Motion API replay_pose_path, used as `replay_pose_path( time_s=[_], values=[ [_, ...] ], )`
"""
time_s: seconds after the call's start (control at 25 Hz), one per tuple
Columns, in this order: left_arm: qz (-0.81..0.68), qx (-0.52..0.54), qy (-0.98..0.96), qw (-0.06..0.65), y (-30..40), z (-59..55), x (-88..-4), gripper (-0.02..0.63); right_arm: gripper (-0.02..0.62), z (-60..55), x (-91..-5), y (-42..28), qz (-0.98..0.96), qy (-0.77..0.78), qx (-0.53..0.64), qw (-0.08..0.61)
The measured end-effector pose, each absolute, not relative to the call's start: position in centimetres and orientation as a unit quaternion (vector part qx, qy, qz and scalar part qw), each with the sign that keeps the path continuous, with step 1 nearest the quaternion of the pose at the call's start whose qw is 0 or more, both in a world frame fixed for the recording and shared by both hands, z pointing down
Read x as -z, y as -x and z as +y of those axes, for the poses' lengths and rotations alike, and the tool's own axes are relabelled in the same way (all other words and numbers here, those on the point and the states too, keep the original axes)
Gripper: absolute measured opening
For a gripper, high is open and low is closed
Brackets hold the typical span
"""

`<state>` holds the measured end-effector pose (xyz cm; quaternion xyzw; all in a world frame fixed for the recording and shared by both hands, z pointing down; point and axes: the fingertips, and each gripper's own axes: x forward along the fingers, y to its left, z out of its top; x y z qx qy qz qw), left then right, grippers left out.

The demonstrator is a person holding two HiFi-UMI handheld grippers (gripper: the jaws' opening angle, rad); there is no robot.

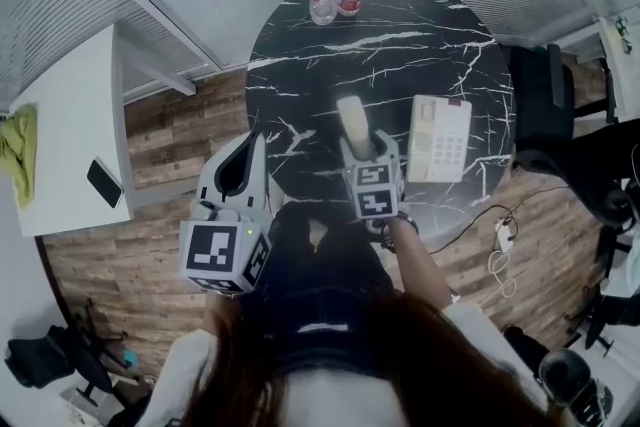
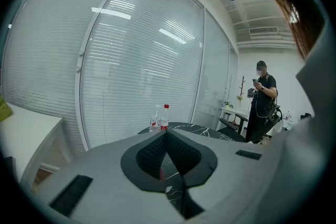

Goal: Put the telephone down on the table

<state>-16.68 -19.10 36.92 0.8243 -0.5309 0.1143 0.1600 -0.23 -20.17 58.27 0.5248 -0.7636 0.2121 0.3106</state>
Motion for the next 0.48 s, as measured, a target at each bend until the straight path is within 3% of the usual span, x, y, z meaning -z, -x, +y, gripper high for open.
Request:
replay_pose_path(
  time_s=[0.48],
  values=[
    [-0.523,-0.118,-0.828,0.165,17.5,-19.1,-37.6,0.000,0.233,-19.9,-59.1,2.8,-0.777,-0.503,-0.199,0.323]
  ],
)
